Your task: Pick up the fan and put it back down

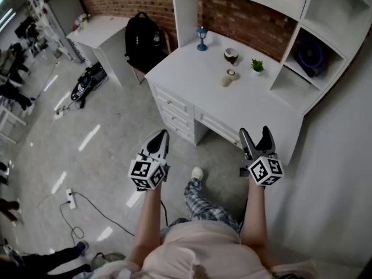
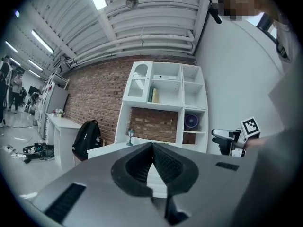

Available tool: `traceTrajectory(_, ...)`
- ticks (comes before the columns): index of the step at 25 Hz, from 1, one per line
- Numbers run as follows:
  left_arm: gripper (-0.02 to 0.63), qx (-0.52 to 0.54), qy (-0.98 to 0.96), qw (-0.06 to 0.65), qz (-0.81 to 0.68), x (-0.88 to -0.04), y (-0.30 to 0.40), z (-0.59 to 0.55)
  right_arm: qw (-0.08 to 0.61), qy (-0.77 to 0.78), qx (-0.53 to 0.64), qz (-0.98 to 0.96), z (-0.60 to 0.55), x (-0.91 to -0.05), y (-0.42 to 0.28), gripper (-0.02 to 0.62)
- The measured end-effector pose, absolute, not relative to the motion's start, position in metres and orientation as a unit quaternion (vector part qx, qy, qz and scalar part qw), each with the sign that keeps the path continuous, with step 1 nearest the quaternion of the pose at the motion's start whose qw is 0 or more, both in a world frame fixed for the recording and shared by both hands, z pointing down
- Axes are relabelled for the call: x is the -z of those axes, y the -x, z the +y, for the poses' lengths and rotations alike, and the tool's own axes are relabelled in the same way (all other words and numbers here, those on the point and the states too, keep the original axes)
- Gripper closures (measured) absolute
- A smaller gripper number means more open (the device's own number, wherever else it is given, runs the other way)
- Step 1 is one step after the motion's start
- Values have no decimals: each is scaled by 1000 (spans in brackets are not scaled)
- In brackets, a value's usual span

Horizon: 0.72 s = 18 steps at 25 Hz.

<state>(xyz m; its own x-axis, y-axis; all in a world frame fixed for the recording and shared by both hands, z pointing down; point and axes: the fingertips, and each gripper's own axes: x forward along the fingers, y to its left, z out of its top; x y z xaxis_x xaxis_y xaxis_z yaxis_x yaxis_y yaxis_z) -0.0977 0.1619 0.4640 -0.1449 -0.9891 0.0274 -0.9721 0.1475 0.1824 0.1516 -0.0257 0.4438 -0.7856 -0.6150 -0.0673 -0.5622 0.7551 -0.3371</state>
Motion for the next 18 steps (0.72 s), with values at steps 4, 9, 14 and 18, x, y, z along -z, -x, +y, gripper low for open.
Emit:
traceTrajectory(4, 578, 53, -658, 68, -748, -453, 155, 83, 80, 311, 145, 936, -97, -434, -82, 115)
traceTrajectory(9, 578, 48, -676, 71, -732, -446, 208, -10, 69, 322, 142, 933, -174, -430, -21, 115)
traceTrajectory(14, 578, 46, -689, 86, -718, -454, 240, -84, 57, 340, 154, 926, -232, -442, 6, 115)
traceTrajectory(18, 578, 39, -704, 90, -703, -453, 247, -124, 58, 360, 162, 917, -263, -444, 10, 115)
